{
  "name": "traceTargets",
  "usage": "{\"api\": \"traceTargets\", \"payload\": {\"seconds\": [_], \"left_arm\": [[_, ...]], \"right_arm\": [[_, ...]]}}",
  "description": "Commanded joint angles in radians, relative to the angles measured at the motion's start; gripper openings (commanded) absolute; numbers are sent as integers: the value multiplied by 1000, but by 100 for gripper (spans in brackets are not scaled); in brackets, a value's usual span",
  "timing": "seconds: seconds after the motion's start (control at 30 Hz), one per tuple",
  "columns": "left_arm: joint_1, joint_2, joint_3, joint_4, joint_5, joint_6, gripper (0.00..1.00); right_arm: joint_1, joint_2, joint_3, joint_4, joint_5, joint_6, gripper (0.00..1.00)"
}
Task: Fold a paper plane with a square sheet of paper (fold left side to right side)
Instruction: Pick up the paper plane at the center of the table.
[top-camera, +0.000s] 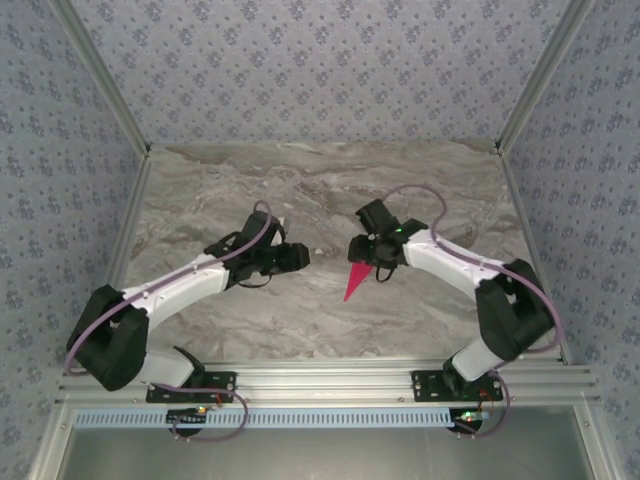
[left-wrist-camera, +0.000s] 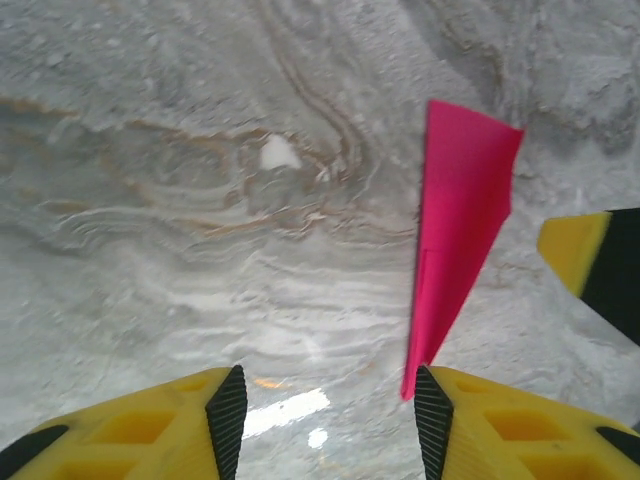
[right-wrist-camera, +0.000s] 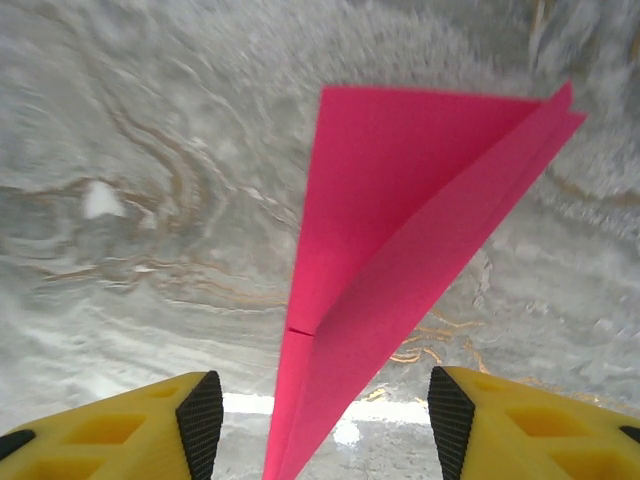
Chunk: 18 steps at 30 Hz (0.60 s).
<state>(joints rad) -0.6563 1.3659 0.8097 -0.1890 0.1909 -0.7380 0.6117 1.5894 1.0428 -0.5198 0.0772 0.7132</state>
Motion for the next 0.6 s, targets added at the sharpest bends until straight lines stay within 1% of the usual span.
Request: {"api": "traceTargets", "payload": {"seconds": [0.0,0.1,0.33,0.4,0.47,0.5,0.57], "left_arm": [[3,-64,-26,-15,-31,-4,51],[3,-95,-49,-25,-40,3,52],[4,-160,-87,-59,-83,23,55],[5,-168,-92,-62,-88,27,55],[6,-175,-93,-64,-91,28,56],[6,-178,-93,-65,-91,28,56],[6,-186,-93,-68,-93,29,56]], "right_arm": [[39,91,78,-108,175,135,61],[70,143,112,-167,228,176,59],[103,121,103,-193,240,195,29],[107,103,106,-212,245,187,15],[110,81,108,-225,243,176,4],[115,65,110,-232,243,169,0],[128,26,117,-237,237,149,0]]}}
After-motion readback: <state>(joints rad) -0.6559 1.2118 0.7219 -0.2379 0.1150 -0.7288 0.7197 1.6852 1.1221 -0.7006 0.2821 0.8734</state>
